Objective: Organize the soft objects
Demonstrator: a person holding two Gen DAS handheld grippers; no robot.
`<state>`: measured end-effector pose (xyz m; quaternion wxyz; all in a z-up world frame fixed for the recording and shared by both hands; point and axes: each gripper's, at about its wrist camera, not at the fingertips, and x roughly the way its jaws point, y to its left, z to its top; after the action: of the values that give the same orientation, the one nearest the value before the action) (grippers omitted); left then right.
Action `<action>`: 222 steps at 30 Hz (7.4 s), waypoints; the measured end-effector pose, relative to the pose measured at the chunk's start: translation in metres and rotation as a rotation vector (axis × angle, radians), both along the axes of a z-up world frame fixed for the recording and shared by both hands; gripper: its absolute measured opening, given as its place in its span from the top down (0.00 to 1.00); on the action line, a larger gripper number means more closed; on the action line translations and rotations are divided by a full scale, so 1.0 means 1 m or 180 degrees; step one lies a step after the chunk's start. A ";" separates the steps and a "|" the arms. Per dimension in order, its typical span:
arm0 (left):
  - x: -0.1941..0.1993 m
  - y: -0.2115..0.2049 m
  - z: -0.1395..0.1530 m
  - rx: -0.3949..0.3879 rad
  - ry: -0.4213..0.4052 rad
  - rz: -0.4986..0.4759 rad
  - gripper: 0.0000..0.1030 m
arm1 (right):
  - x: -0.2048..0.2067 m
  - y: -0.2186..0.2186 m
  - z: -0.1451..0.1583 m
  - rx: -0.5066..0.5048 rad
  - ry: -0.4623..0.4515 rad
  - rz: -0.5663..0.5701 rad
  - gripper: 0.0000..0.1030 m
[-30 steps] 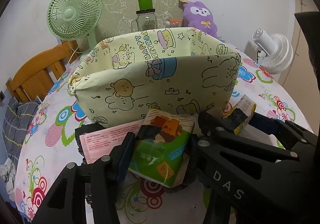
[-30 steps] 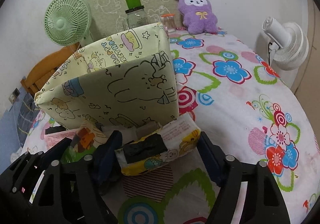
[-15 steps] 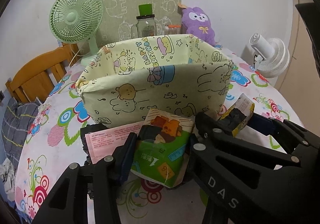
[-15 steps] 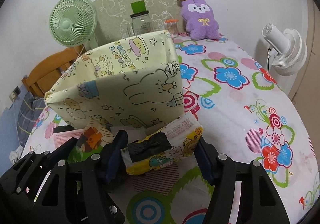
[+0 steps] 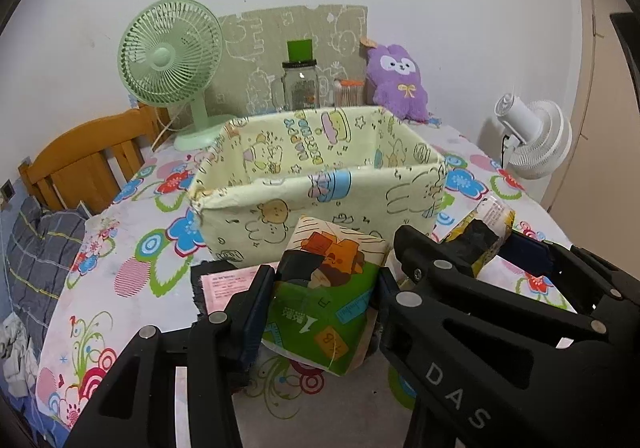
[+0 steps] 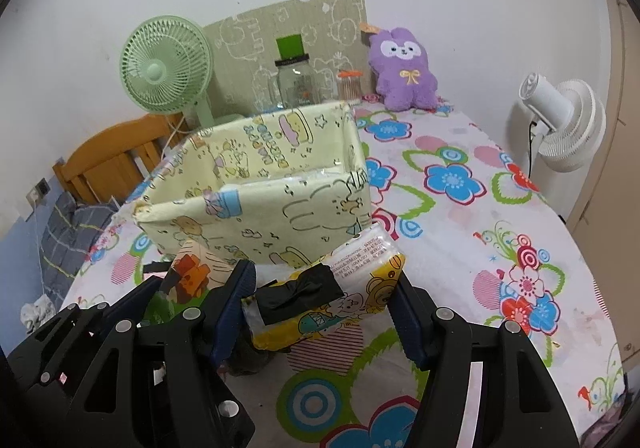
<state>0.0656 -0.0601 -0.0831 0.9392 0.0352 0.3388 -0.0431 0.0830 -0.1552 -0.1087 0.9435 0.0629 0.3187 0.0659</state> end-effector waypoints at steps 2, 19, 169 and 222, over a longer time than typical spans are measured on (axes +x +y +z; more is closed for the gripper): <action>-0.003 0.001 0.005 -0.0015 -0.0037 0.0001 0.49 | -0.004 0.000 0.005 -0.0001 -0.0038 0.0000 0.34; -0.030 0.005 0.043 -0.0138 -0.0325 -0.0009 0.49 | -0.036 0.003 0.050 -0.0069 -0.0378 -0.0006 0.34; 0.019 0.023 0.083 -0.0040 -0.0644 -0.0036 0.06 | 0.013 0.024 0.097 -0.0233 -0.0708 0.0246 0.04; -0.021 0.036 0.000 -0.0127 -0.0193 0.0002 0.06 | -0.030 0.041 0.018 -0.0468 -0.0549 0.0394 0.04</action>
<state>0.0448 -0.0241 -0.0829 0.9496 0.0176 0.3092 -0.0485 0.0534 -0.1143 -0.0911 0.9636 -0.0321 0.2437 0.1055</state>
